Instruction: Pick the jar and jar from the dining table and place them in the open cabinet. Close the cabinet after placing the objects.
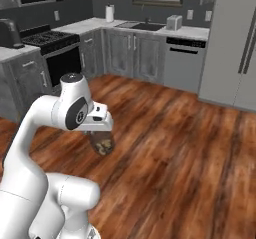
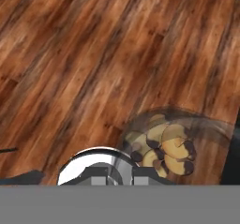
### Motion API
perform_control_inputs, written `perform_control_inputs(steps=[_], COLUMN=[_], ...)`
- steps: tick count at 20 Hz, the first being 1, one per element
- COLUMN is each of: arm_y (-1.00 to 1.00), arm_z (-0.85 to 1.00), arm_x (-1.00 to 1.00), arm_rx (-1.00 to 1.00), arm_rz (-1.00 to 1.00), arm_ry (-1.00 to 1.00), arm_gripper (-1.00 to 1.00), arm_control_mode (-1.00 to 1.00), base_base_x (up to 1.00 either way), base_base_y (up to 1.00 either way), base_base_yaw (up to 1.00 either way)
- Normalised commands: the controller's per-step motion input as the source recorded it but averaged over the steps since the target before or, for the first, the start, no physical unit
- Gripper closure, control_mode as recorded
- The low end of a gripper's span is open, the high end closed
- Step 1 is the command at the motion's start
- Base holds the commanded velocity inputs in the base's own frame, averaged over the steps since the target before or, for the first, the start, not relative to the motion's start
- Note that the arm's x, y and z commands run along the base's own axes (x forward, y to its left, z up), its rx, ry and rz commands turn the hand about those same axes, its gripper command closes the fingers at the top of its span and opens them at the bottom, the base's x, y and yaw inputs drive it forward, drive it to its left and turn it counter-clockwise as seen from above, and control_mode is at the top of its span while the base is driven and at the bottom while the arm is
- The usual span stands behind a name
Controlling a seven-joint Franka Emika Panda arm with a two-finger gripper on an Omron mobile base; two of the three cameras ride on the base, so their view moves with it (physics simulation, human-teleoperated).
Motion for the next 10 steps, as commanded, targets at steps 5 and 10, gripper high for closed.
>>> perform_control_inputs(steps=[5,10], arm_y=[0.0,0.0], arm_z=[0.0,0.0], arm_x=[0.0,0.0], arm_rx=[0.0,0.0], arm_rz=[0.0,0.0], arm_ry=[0.0,0.0], arm_gripper=[1.0,1.0], arm_control_mode=[1.0,1.0], base_base_x=[1.0,1.0], base_base_y=[0.38,0.52], base_base_yaw=[-0.23,-0.23])
